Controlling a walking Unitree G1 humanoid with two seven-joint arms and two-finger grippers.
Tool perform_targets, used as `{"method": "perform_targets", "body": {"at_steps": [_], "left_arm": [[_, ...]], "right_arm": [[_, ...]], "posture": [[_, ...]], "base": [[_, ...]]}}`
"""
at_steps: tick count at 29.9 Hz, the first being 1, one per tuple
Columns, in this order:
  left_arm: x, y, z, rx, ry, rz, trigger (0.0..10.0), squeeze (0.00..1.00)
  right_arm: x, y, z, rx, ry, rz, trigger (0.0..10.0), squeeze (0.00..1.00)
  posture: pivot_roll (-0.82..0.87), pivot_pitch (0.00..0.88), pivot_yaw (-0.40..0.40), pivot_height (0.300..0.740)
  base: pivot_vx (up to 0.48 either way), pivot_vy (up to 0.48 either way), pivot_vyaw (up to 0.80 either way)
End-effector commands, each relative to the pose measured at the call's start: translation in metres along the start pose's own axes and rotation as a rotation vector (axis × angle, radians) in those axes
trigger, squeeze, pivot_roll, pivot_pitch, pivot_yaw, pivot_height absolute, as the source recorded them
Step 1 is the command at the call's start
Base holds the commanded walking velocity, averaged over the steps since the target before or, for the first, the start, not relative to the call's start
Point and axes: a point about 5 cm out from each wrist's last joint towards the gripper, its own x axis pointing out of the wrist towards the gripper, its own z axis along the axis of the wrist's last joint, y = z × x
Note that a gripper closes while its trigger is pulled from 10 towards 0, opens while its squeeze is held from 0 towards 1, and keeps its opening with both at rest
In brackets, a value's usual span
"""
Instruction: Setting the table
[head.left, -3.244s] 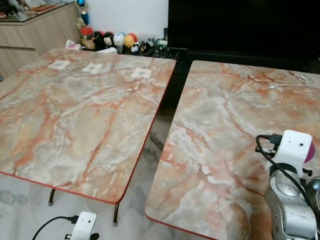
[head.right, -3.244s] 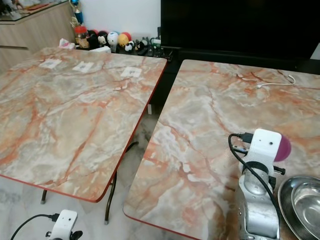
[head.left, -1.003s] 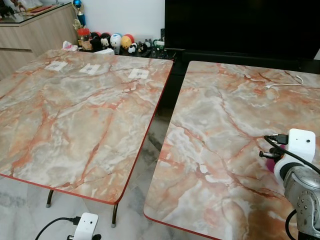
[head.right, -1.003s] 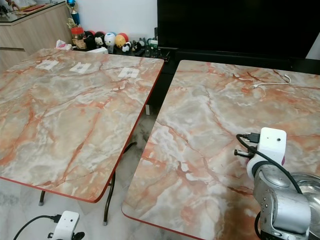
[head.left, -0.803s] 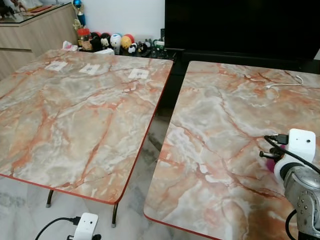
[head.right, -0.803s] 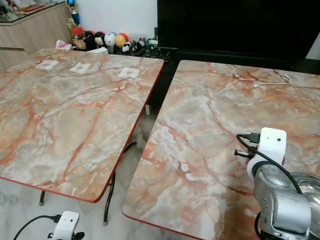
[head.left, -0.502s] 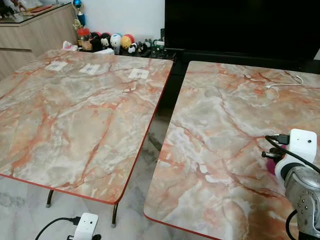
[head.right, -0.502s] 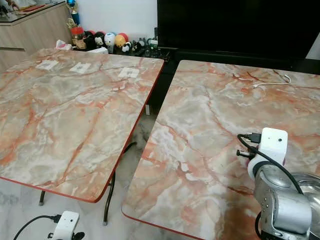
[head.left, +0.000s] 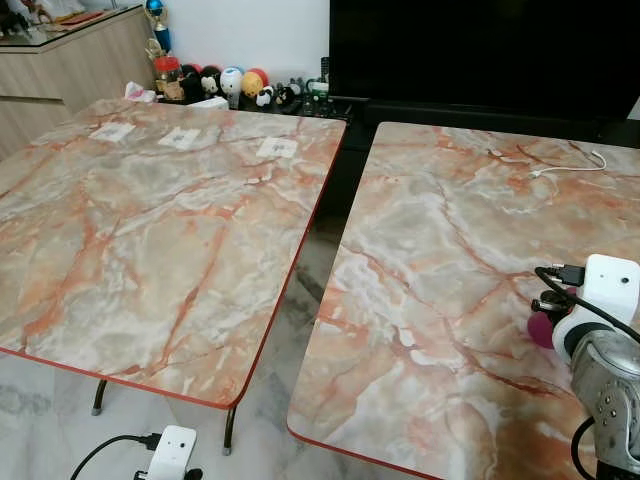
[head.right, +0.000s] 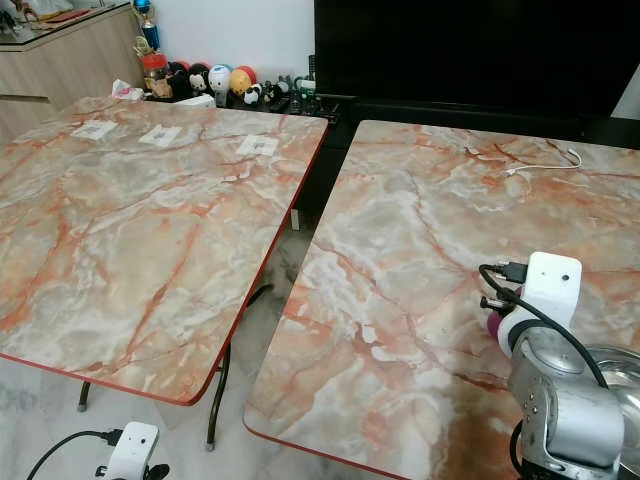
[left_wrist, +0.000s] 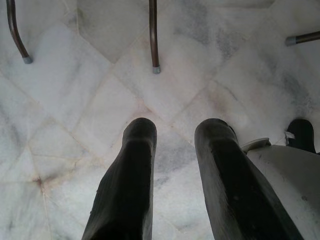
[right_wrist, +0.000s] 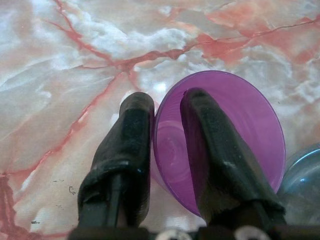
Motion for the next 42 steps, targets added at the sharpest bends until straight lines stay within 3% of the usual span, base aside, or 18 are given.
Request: {"method": "perform_targets", "body": {"at_steps": [1, 19, 24, 42], "left_arm": [[-0.001, 0.0, -0.004, -0.006, 0.017, 0.0, 10.0, 0.0], [-0.001, 0.0, -0.006, -0.008, 0.026, -0.002, 10.0, 0.0], [-0.001, 0.0, -0.006, -0.007, 0.026, -0.003, 10.0, 0.0], [-0.001, 0.0, -0.007, -0.008, 0.029, -0.002, 10.0, 0.0]], "right_arm": [[0.0, -0.001, 0.004, 0.011, -0.019, -0.009, 10.0, 0.0], [0.003, -0.002, -0.006, -0.026, 0.024, -0.01, 10.0, 0.0], [0.001, -0.003, 0.002, -0.014, -0.029, -0.031, 10.0, 0.0], [0.005, -0.001, -0.004, -0.034, -0.012, -0.023, 10.0, 0.0]], "posture": [[-0.02, 0.005, -0.013, 0.74], [-0.02, 0.006, -0.015, 0.74], [-0.02, 0.007, -0.015, 0.74], [-0.02, 0.007, -0.016, 0.74]], "base": [[0.0, 0.0, 0.0], [0.0, 0.0, 0.0], [0.0, 0.0, 0.0], [0.0, 0.0, 0.0]]}}
